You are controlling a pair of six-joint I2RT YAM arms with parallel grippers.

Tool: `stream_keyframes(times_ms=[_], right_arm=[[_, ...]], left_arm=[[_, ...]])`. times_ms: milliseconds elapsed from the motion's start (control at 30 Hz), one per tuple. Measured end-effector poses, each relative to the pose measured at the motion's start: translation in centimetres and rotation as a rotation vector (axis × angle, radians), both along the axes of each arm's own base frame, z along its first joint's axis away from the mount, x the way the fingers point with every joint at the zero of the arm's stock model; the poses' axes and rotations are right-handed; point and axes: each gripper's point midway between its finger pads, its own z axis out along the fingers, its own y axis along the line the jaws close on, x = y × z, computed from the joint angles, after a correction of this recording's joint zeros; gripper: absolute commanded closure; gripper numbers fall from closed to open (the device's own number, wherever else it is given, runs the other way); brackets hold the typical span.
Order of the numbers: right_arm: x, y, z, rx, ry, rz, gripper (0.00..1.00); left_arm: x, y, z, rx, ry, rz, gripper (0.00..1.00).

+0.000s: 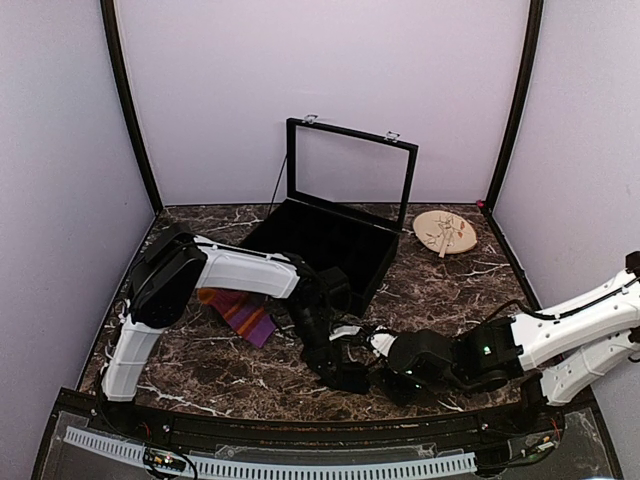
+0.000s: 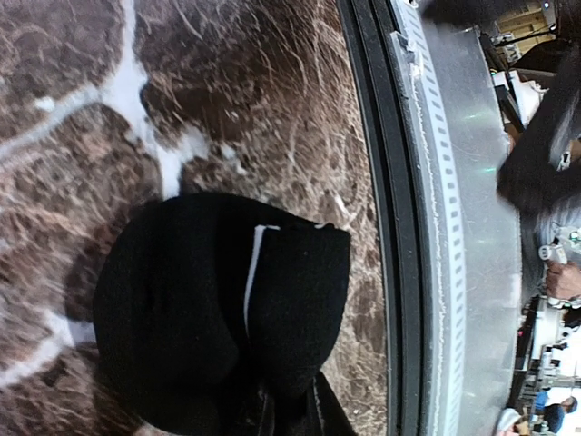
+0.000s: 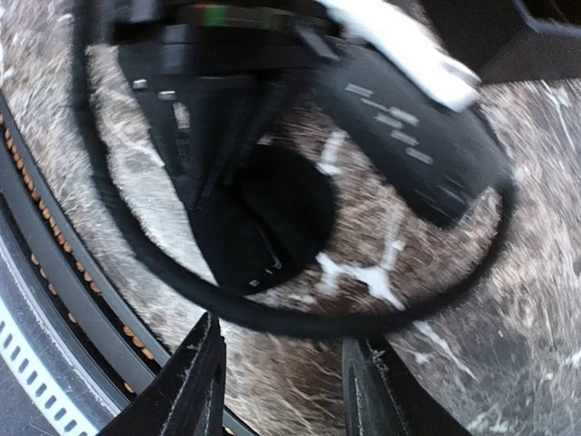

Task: Roll the socks
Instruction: Roll the sock at the center of the board.

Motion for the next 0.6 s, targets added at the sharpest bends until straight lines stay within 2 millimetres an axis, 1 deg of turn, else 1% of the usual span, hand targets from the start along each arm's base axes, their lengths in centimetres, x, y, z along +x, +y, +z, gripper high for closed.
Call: stream_keyframes(times_ms=[133, 433, 600], right_arm=[[-0.8, 1.7, -0.8, -0.056, -0.010, 0.070, 0.58], [-1.5, 3.2, -2.8, -0.146, -0.002, 0.164, 0.57], [-1.8, 3.7, -3.7, -0.182, 0.002, 0.202, 0.56]], left_arm=[[-0.5, 0.4, 0.0, 0.020, 0.045, 0.003, 0.88], [-0.7, 0.8, 0.0, 0.046, 0.102, 0.015, 0.88], [-0.7, 0.8, 0.0, 0.052, 0.119, 0.020, 0.88]])
